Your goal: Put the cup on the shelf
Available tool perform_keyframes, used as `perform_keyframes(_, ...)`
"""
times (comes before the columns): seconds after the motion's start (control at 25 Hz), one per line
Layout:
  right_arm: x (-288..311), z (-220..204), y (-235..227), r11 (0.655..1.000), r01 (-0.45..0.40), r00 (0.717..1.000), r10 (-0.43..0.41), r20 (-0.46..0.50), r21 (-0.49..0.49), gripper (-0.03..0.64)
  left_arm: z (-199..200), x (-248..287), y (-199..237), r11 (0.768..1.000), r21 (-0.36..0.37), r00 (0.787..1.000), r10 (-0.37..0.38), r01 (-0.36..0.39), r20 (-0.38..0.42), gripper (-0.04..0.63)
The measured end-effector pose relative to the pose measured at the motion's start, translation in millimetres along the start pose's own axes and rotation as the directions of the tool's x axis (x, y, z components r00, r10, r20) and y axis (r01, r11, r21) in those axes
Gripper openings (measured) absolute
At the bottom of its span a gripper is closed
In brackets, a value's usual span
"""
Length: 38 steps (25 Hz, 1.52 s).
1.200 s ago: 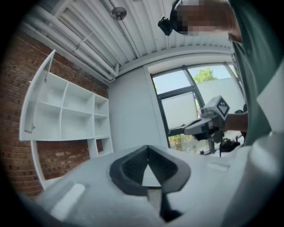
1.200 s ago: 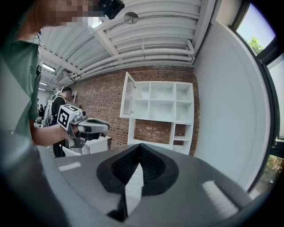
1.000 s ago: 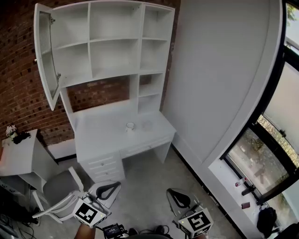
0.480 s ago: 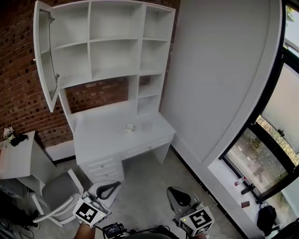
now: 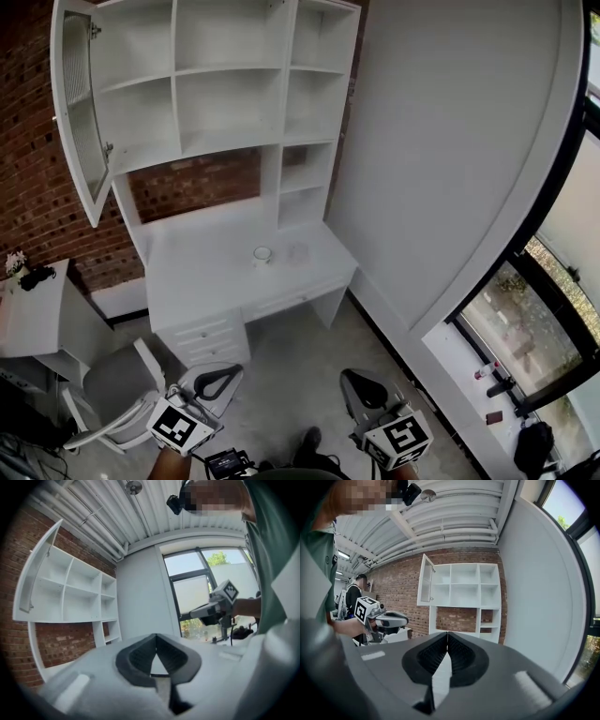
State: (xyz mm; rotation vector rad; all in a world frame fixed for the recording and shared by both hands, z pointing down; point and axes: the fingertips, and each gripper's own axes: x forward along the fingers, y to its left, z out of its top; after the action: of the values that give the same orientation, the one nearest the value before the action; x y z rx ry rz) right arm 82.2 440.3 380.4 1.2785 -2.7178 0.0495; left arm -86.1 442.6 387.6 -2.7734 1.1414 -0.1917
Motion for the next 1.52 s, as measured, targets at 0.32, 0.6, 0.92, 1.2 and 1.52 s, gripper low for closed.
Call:
perform_keyframes(0.32,54,-9,-67,0.998,-0.057,0.998,0.057,-0.005,0.025,0.008,-11,65,38,0.999,-0.001,0.997,0.052,-0.052,-0.053,0.002)
perform_keyframes(0.6,94,-6,-135,0.993,-0.114,0.993,0.114,0.008,0.037,0.008,-8,139,62,0.996,-0.003,0.994,0.089,-0.09,-0.068,0.002)
perform_keyframes(0.92,122,-12,-203,0.983,-0.183,0.983,0.183,0.015,0.03,0.008,-11,205,81,0.988,0.028,0.983,0.154,-0.152,-0.098,0.002)
perform_keyframes(1.2,142,-15,-236,0.978,-0.199,0.98,0.199,0.018,0.054,0.008,-14,242,97,0.987,0.031,0.979,0.158,-0.155,-0.126,0.002)
perform_keyframes(1.52,178,-21,-273,0.986,-0.143,0.99,0.144,0.0,0.089,0.008,-32,287,135,0.995,0.009,0.985,0.097,-0.097,-0.141,0.002)
